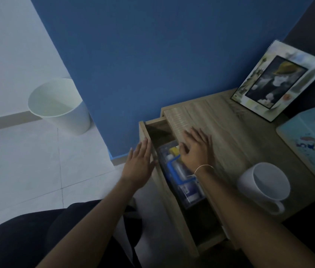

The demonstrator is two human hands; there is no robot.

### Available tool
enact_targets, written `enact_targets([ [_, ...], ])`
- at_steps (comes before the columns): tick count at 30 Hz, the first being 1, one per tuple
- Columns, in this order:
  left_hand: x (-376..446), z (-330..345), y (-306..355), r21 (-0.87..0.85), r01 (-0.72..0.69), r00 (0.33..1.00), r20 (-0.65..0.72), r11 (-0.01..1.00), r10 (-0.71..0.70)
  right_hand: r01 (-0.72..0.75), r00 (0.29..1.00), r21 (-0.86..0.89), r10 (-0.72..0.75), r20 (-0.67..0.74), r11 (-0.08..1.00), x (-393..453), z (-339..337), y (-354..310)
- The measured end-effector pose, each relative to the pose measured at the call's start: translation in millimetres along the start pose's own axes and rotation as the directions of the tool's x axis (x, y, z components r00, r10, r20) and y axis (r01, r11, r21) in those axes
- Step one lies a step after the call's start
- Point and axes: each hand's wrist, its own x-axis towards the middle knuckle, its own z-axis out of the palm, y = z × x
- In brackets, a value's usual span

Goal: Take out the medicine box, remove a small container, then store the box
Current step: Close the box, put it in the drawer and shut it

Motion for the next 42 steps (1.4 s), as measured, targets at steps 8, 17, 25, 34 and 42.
enact_targets([
  [8, 22, -3, 14, -0.204, -0.017, 0.997, 0.071, 0.979, 0.033, 0.004, 1.000, 0.025, -0.004, -0.002, 1.000, 0, 2, 4],
  [17, 45, 8, 52, -0.641, 0.089, 0.995, 0.022, 0.762, -0.098, 0.009, 1.000, 0.036, -0.008, -0.011, 0.999, 1, 3, 1],
  [25, 65, -4, 50, -0.625, 0.207, 0.977, 0.165, 0.753, -0.131, -0.032, 0.998, 0.021, 0.031, 0.057, 0.999, 1, 6, -3],
  [34, 72, -3, 45, -0.562, 0.164, 0.982, 0.169, 0.811, -0.082, -0.040, 0.998, 0.054, 0.038, 0.040, 0.998, 3, 3, -2],
  [42, 72, 2, 40, -0.140, -0.155, 0.988, -0.036, 0.978, 0.151, -0.099, 0.995, 0.103, 0.099, 0.003, 0.990, 1, 2, -4],
])
